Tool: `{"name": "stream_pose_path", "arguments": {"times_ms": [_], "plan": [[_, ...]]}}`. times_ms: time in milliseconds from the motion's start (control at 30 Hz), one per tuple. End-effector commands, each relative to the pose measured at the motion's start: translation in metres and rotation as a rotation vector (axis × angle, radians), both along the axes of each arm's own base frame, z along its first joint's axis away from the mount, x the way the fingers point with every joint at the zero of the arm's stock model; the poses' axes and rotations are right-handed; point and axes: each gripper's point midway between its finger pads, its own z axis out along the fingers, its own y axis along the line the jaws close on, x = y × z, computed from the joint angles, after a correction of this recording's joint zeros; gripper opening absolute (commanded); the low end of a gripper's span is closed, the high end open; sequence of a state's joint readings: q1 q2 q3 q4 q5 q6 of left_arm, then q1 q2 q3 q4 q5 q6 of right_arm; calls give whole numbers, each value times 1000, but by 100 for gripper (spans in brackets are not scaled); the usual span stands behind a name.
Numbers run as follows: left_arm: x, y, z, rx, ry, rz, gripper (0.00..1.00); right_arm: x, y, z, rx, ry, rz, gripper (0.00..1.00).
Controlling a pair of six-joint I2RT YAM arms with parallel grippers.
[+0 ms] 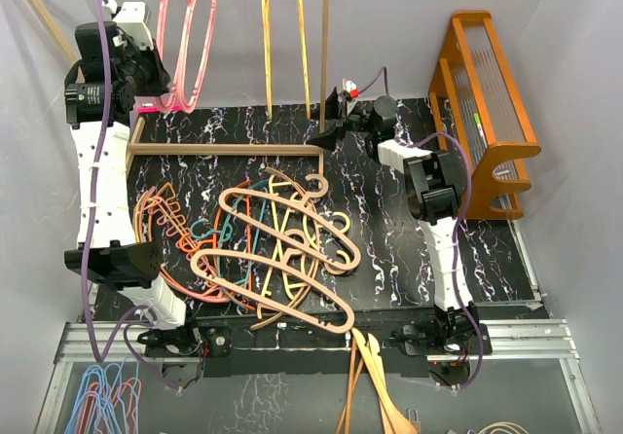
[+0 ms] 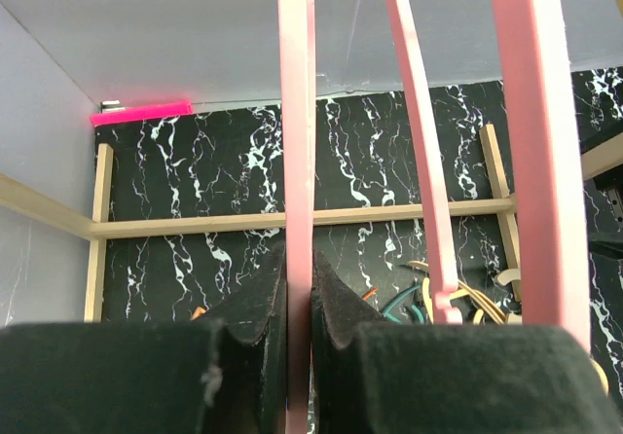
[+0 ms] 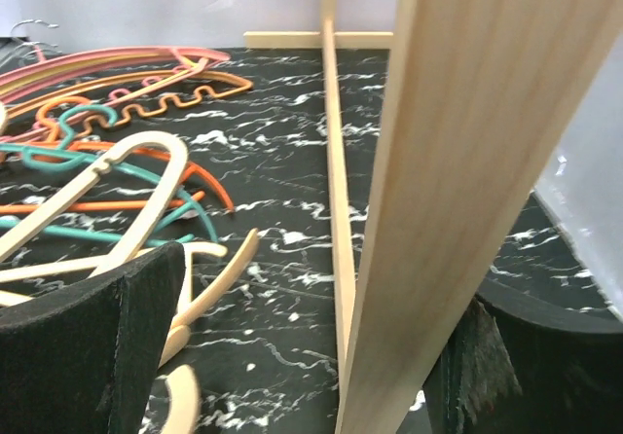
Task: Organize the hangers
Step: Move the clothesline to the center of the board.
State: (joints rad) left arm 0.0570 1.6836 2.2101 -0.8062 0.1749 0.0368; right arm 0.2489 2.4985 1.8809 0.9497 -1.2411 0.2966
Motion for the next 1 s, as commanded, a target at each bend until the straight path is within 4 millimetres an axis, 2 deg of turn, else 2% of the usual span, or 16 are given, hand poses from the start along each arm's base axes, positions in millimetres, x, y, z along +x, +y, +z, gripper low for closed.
{"name": "stream_pose_path", "arguments": {"times_ms": [0,133,233,300,400,467,500,567,633,767,900,967], "plan": [[-19,4,-21,-13,107,33,0,-40,-2,25,-26,-36,134,94],[-28,6,1,-3,42,48,0,-54,-3,18,-59,-5,200,93],[-34,3,19,-11,-10,40,0,-57,-5,17,-71,8,222,89],[-35,0,20,-13,-13,29,0,-57,-4,18,-70,8,220,89],[-34,0,9,17,22,33,0,-53,-3,20,-59,0,197,89],[-34,3,3,44,42,45,0,-48,-2,17,-50,-6,169,79],[-34,4,3,50,41,46,0,-46,-2,15,-46,1,156,70],[-35,3,4,49,38,37,0,-43,1,10,-42,-9,144,46],[-35,1,6,47,33,29,0,-42,3,6,-43,-10,145,31],[-36,0,6,43,33,25,0,-35,3,2,-33,-20,113,20],[-40,-7,9,40,27,10,0,-33,1,-3,-34,-41,115,18],[-42,-11,10,44,23,5,0,-33,-3,-6,-40,-31,132,9]]}}
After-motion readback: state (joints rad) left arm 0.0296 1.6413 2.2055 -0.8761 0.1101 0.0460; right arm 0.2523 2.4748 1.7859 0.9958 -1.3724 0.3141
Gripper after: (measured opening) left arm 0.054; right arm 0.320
